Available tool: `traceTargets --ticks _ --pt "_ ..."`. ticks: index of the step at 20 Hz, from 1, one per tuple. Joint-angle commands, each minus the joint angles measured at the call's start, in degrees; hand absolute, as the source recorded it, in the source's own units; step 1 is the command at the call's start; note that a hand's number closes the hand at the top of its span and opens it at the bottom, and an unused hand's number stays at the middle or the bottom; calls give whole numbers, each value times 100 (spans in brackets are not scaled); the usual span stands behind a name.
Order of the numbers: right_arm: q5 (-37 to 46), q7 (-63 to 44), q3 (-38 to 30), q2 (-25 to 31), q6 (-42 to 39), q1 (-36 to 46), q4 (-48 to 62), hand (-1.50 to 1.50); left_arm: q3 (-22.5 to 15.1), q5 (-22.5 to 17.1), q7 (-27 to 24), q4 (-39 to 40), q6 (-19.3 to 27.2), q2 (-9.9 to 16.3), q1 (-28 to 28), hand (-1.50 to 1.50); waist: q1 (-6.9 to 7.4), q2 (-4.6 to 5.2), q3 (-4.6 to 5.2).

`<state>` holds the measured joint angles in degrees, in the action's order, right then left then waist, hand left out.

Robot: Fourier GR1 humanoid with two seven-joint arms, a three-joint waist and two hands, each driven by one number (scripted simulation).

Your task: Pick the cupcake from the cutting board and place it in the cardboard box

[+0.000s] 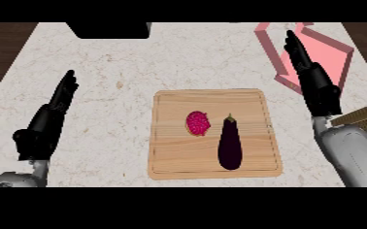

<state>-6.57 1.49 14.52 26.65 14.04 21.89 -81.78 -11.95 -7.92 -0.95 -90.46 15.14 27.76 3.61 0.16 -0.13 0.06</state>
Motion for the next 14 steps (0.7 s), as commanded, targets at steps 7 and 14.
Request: traceTargets --ticks 7,14 --pt "1310 528 1221 629 -965 365 -161 -150 446 463 315 806 226 503 -45 0 327 -108 199" --pt "21 2503 1043 -870 -1014 -1005 878 -150 593 579 456 1241 311 444 90 0 1 68 -23"
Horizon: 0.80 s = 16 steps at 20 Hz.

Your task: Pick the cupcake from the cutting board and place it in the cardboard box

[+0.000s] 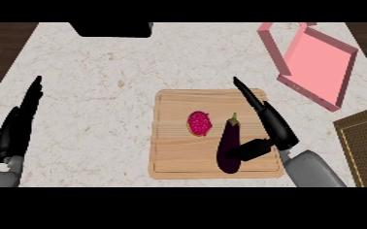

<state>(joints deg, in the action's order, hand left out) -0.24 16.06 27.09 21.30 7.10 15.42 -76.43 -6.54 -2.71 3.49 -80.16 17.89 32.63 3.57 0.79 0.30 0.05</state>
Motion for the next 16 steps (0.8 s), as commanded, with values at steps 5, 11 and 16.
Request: traceTargets --ticks 5,11,16 --pt "20 1947 -416 -199 -766 361 1352 -150 305 11 218 205 -232 38 43 0 0 -19 -10" --pt "1264 542 178 794 -833 1062 916 -150 30 329 259 294 22 -226 237 0 1 -40 3" --pt "1653 -404 588 628 -1584 1608 817 -150 265 234 -30 592 -169 -203 229 0 -11 -29 2"
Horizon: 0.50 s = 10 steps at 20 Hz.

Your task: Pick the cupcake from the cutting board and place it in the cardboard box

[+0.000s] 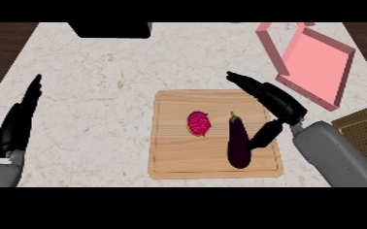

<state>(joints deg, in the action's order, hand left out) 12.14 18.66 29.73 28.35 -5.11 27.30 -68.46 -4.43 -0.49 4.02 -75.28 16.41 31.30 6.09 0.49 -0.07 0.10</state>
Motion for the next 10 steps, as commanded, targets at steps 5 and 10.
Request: traceTargets --ticks 5,10 --pt "721 -1867 777 -199 -1312 967 -210 -150 106 89 -193 154 -69 -35 12 0 -16 0 0" --pt "889 -2484 627 -974 -1705 1151 107 -150 222 172 -78 85 -138 -149 -17 0 -10 7 -8"
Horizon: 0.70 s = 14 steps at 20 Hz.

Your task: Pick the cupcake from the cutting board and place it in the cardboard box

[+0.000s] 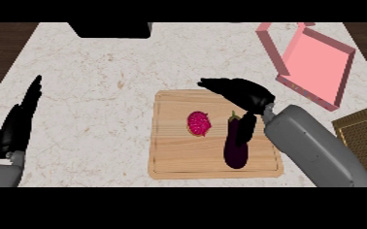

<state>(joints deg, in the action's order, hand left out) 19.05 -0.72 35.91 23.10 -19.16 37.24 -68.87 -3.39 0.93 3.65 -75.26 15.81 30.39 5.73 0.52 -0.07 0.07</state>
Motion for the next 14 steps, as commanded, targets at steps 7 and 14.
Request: traceTargets --ticks 7,14 --pt "919 -208 -349 -571 -768 286 573 -150 435 208 -219 306 -304 -138 121 0 -25 10 -6" --pt "1619 -169 -572 -1223 -643 62 801 -150 621 443 -167 167 -514 -235 73 0 -22 9 -7"
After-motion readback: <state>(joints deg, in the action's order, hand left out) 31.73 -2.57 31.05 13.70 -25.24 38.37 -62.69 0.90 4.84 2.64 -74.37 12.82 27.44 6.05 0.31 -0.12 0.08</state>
